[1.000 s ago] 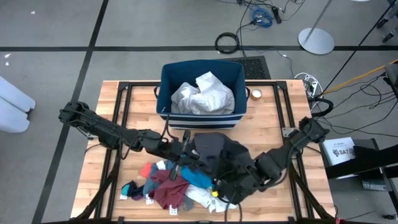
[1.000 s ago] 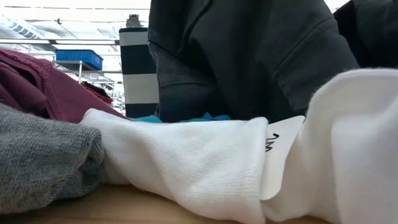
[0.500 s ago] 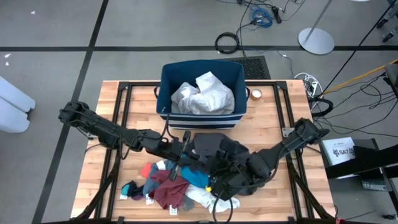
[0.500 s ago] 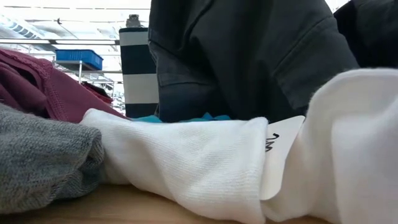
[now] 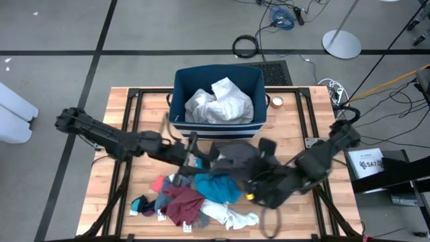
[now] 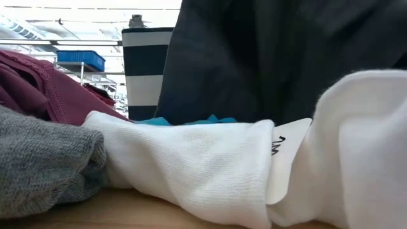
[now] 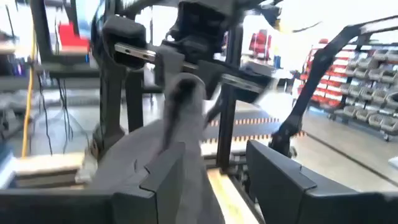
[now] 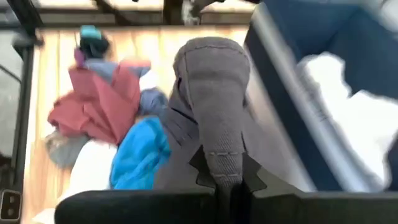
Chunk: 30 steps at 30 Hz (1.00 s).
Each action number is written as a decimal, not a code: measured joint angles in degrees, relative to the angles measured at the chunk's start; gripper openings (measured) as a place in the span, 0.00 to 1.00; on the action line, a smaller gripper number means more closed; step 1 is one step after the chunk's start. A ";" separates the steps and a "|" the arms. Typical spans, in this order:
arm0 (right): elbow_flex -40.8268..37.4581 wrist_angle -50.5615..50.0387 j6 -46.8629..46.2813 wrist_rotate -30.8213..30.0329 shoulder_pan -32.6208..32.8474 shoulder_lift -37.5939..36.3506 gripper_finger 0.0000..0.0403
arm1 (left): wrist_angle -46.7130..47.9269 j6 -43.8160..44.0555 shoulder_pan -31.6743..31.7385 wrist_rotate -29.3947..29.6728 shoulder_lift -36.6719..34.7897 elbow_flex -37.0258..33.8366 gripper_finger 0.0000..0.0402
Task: Sort clothes
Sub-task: Put the dark gray shorts into the blue bin
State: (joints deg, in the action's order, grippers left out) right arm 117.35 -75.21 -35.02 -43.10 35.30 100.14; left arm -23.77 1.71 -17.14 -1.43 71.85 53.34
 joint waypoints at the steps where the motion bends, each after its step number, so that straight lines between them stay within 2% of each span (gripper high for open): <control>1: 0.61 0.14 1.45 -1.18 0.59 -1.13 0.00 | 0.33 -0.75 0.12 0.00 -1.23 0.02 0.45; 7: 2.93 4.59 9.41 -3.65 1.95 -8.18 0.00 | 10.61 -2.26 0.24 0.00 -6.73 0.02 0.45; 14: 3.11 8.24 14.36 -3.86 1.93 -14.70 0.00 | 26.45 1.31 0.13 -0.35 -6.68 -1.56 0.45; 20: 3.13 9.06 15.67 -3.90 1.93 -17.05 0.00 | 23.57 8.15 0.13 -0.46 -8.59 -10.55 0.45; 23: 3.11 9.03 16.13 -3.92 1.93 -17.30 0.00 | 17.87 10.59 -0.32 -2.10 -10.66 -15.01 0.45; 27: 3.11 9.02 16.68 -3.88 1.78 -17.30 0.00 | 14.20 10.46 -1.26 -4.41 -12.56 -20.01 0.45; 30: 3.11 9.10 16.68 -3.91 1.27 -17.30 0.00 | 14.17 8.38 -2.26 -3.48 -12.19 -23.23 0.45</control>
State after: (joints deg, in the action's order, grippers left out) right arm 120.46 -66.11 -18.35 -47.01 36.57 82.85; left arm -9.60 10.08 -19.40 -4.91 59.66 30.11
